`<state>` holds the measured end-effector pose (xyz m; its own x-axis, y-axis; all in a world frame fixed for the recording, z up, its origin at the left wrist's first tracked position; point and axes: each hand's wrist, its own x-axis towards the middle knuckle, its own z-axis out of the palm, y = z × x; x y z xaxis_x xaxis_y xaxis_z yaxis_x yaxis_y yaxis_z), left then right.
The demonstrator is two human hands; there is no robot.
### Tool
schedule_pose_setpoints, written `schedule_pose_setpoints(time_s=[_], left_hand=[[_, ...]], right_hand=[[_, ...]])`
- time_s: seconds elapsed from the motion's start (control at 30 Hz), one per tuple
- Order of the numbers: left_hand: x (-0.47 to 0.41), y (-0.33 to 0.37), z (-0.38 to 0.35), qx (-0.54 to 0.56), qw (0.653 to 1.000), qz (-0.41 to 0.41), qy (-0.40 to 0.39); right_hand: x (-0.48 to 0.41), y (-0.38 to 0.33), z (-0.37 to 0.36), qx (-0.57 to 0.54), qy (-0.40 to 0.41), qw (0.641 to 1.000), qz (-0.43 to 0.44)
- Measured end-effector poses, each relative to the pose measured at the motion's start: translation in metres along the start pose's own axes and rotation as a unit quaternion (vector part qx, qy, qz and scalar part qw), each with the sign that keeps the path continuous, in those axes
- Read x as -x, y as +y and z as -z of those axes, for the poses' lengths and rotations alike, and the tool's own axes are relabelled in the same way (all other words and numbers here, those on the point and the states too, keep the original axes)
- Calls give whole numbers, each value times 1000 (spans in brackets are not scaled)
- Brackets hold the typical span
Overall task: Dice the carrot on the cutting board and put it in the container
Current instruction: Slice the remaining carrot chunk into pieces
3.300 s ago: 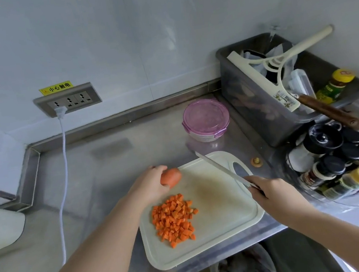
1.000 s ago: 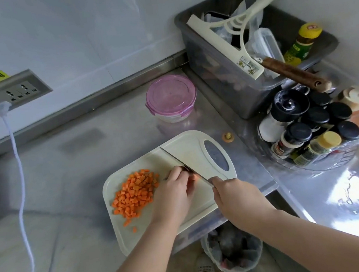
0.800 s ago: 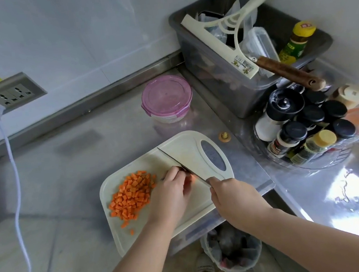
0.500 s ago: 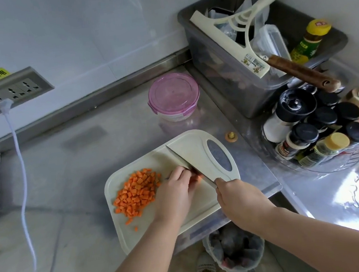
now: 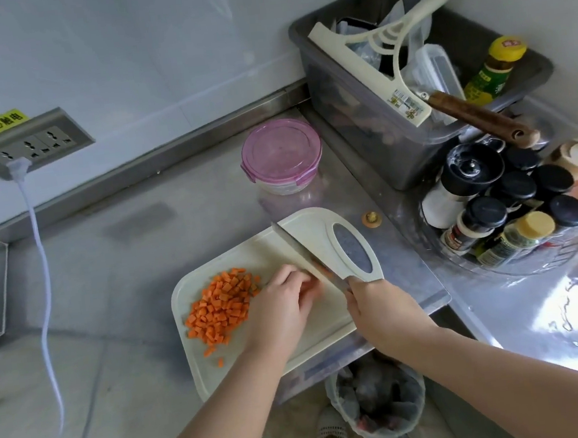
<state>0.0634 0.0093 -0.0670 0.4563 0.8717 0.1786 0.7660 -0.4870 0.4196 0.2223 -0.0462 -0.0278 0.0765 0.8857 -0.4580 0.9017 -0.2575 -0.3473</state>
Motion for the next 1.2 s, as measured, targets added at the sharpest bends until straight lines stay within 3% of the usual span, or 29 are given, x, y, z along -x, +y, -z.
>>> schedule_pose_setpoints(time_s=[0.23, 0.7, 1.2], left_hand=[[2, 2, -2, -39, 999, 8, 10], [1, 2, 2, -46, 999, -15, 13], [2, 0, -1, -25, 999, 1, -20]], right_hand=[[12, -2, -4, 51, 1, 998, 41], [14, -4, -4, 93, 2, 995, 43], [0, -6, -8, 95, -60, 994, 6]])
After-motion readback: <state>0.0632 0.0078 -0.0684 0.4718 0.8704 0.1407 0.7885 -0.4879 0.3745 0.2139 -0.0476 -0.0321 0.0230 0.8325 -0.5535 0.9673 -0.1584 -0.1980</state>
